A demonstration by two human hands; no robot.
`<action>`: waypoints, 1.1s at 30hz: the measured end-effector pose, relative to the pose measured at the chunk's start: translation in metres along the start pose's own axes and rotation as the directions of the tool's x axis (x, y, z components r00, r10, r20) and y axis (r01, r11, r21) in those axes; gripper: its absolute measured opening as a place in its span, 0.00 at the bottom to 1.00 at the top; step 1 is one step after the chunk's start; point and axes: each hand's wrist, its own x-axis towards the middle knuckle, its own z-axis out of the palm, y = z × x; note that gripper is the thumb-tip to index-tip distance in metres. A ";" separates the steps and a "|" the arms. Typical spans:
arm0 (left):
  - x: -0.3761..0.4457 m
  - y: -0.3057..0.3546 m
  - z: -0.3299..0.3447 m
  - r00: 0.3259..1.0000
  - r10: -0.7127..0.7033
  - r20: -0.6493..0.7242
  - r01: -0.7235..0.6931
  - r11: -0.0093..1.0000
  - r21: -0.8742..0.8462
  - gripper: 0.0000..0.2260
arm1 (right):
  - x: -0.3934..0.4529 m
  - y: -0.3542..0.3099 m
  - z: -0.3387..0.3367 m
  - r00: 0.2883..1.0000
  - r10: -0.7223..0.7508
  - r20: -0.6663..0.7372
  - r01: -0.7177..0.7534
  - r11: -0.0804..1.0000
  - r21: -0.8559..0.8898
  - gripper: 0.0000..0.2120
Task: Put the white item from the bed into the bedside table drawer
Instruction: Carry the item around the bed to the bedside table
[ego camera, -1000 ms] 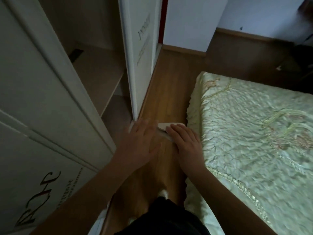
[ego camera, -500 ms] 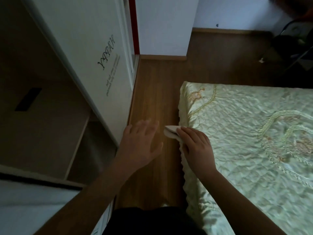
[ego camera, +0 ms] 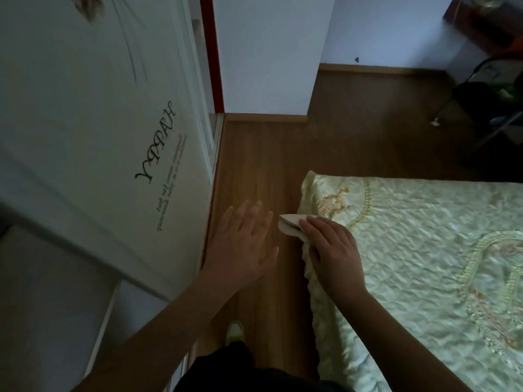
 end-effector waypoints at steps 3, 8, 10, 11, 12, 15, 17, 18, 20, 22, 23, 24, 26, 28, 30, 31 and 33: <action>0.057 -0.025 -0.001 1.000 0.027 -0.007 -0.027 1.000 -0.016 0.31 | 0.051 0.011 0.011 0.999 -0.008 -0.053 0.006 0.999 -0.035 0.20; 0.156 -0.048 0.002 0.996 0.091 -0.009 -0.091 0.994 -0.051 0.30 | 0.120 0.049 0.026 0.995 0.056 -0.083 -0.062 0.995 -0.072 0.18; 0.194 -0.053 0.009 0.995 0.104 -0.005 -0.104 0.992 -0.067 0.30 | 0.146 0.074 0.037 0.993 0.077 -0.090 -0.086 0.992 -0.097 0.18; 0.214 -0.055 0.015 0.994 0.113 0.002 -0.113 0.991 -0.070 0.30 | 0.158 0.088 0.043 0.992 0.085 -0.092 -0.095 0.990 -0.109 0.19; 0.234 -0.058 0.020 0.992 0.125 0.009 -0.124 0.990 -0.069 0.29 | 0.171 0.103 0.050 0.991 0.092 -0.092 -0.103 0.988 -0.119 0.19; 0.301 -0.065 0.039 0.988 0.156 0.019 -0.155 0.987 -0.034 0.29 | 0.218 0.150 0.072 0.990 0.104 -0.094 -0.115 0.985 -0.129 0.19; 0.347 -0.068 0.044 0.986 0.160 0.040 -0.160 0.987 -0.009 0.29 | 0.253 0.178 0.083 0.989 0.121 -0.089 -0.132 0.982 -0.134 0.19; 0.369 -0.068 0.044 0.987 0.156 0.045 -0.156 0.988 0.000 0.29 | 0.271 0.191 0.086 0.986 0.136 -0.093 -0.148 0.981 -0.127 0.18; 0.408 -0.070 0.043 0.989 0.140 0.054 -0.140 0.990 -0.003 0.29 | 0.304 0.214 0.090 0.982 0.163 -0.096 -0.173 0.980 -0.096 0.18; 0.443 -0.073 0.040 0.991 0.125 0.050 -0.126 0.992 0.008 0.29 | 0.336 0.232 0.094 0.982 0.155 -0.106 -0.165 0.983 -0.086 0.18; 0.458 -0.075 0.038 0.991 0.125 0.052 -0.126 0.992 0.011 0.29 | 0.352 0.241 0.097 0.985 0.139 -0.103 -0.147 0.986 -0.081 0.19; 0.474 -0.078 0.038 0.990 0.125 0.058 -0.126 0.992 0.007 0.29 | 0.368 0.248 0.101 0.989 0.117 -0.095 -0.125 0.989 -0.076 0.19; 0.503 -0.085 0.039 0.993 0.102 0.063 -0.102 0.995 -0.006 0.30 | 0.398 0.260 0.111 0.993 0.079 -0.085 -0.085 0.995 -0.061 0.19; 0.532 -0.095 0.043 0.995 0.080 0.059 -0.080 0.997 -0.012 0.30 | 0.426 0.273 0.123 0.994 0.059 -0.093 -0.064 0.997 -0.049 0.20; 0.561 -0.108 0.049 0.995 0.074 0.068 -0.073 0.997 -0.012 0.30 | 0.452 0.287 0.136 0.993 0.054 -0.106 -0.060 0.997 -0.055 0.19; 0.575 -0.116 0.052 0.995 0.075 0.070 -0.074 0.997 -0.009 0.29 | 0.465 0.294 0.144 0.993 0.050 -0.108 -0.057 0.996 -0.065 0.19; 0.606 -0.134 0.059 0.994 0.081 0.067 -0.080 0.997 -0.007 0.29 | 0.491 0.307 0.161 0.994 0.036 -0.103 -0.045 0.995 -0.086 0.21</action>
